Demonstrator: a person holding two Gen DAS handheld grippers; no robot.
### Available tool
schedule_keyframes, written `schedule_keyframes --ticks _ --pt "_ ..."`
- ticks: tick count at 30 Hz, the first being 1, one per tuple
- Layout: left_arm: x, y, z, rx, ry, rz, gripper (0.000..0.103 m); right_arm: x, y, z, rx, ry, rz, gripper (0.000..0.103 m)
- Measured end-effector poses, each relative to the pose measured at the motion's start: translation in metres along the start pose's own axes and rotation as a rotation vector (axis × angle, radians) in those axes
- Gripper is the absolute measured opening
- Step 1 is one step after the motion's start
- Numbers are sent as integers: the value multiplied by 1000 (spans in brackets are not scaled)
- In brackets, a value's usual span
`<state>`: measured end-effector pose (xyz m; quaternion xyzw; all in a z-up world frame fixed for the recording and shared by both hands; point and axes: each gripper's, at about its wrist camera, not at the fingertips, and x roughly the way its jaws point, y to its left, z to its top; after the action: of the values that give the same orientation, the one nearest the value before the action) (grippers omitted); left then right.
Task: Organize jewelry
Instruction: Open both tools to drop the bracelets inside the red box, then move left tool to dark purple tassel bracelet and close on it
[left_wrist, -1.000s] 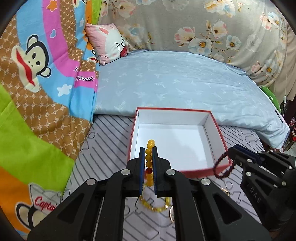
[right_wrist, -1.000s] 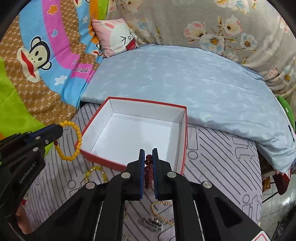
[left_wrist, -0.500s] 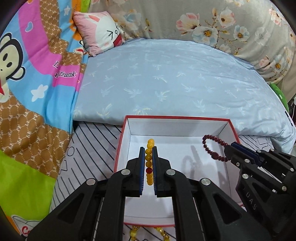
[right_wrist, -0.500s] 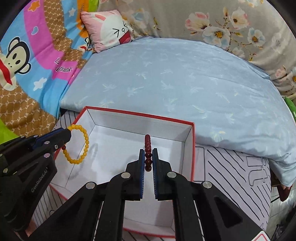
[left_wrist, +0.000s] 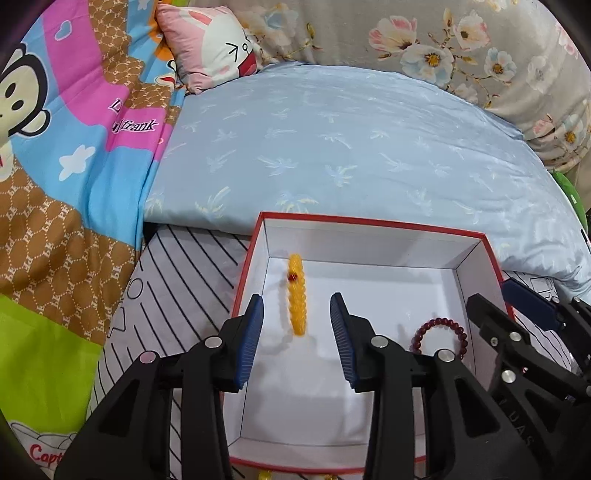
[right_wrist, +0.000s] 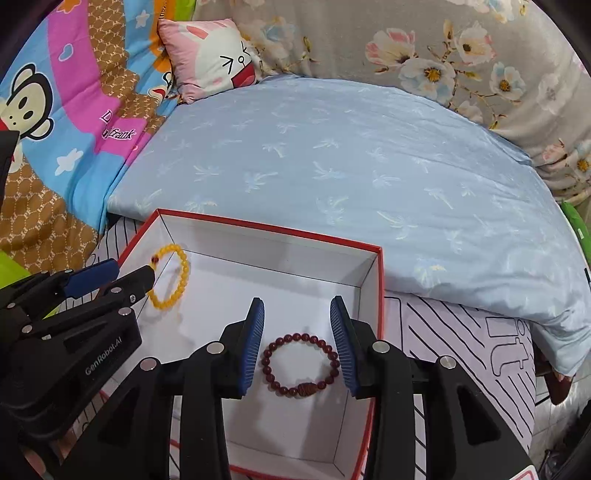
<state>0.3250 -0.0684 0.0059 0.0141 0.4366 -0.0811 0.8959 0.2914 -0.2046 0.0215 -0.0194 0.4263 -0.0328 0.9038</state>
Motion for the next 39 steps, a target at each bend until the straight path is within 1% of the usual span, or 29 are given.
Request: schedule_keyframes --ticks 4,8,10,14,17,18,21,23,29,33,36,39 --pt "-13 5 -8 -10 -7 -2 36 -19 -1 -9 5 -13 -4 43" --pt "-37 4 -19 10 -24 5 36 -43 1 -19 -10 -41 -27 43" --pt "-49 4 -25 17 -34 3 36 -58 -1 -26 -6 -57 -29 46" --pt "-75 8 -42 30 -48 10 36 -87 0 -46 -15 -79 -40 47" --pt "-93 11 -58 33 -63 38 37 -109 1 -69 -33 -92 -57 48" --pt "-97 14 -65 33 -62 37 37 -115 2 -75 -36 -94 -61 48" --pt "-103 20 -85 26 -45 40 37 -128 0 -99 -35 -91 -68 49" --pt "-105 24 -99 12 -28 31 37 -133 -4 -116 -25 -73 -60 49" --pt "-100 27 -139 2 27 39 37 -137 -7 -163 1 -20 -54 49" --pt "-100 28 -161 -9 60 24 37 -137 -5 -193 0 15 -62 49" --pt "-101 25 -180 -12 86 9 37 -139 -9 -211 32 38 -42 49" --pt "-106 19 -203 -2 116 -31 37 -142 -11 -225 55 53 -38 49"
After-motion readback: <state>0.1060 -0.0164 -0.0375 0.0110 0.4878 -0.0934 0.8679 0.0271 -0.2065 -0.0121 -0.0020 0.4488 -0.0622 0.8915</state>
